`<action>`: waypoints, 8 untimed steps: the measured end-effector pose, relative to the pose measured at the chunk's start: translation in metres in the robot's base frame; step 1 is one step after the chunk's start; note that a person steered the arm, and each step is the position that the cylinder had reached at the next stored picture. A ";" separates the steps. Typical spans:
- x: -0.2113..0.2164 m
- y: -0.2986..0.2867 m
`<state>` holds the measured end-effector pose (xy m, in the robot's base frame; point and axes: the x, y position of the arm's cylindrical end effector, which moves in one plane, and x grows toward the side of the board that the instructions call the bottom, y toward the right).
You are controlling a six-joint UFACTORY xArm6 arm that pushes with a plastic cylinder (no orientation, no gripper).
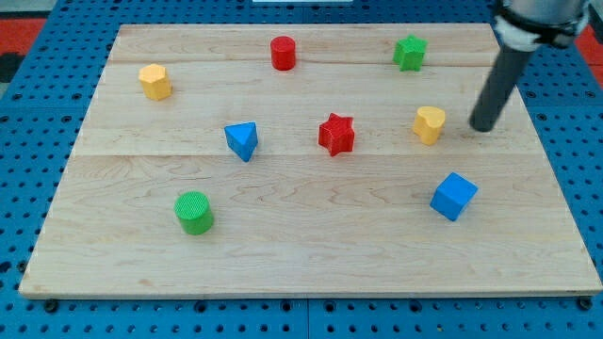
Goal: Move the yellow heart to the top left of the board
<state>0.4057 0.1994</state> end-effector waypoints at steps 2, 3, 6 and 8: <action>-0.004 -0.099; 0.000 -0.102; -0.027 -0.186; -0.030 -0.195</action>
<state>0.3761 0.0047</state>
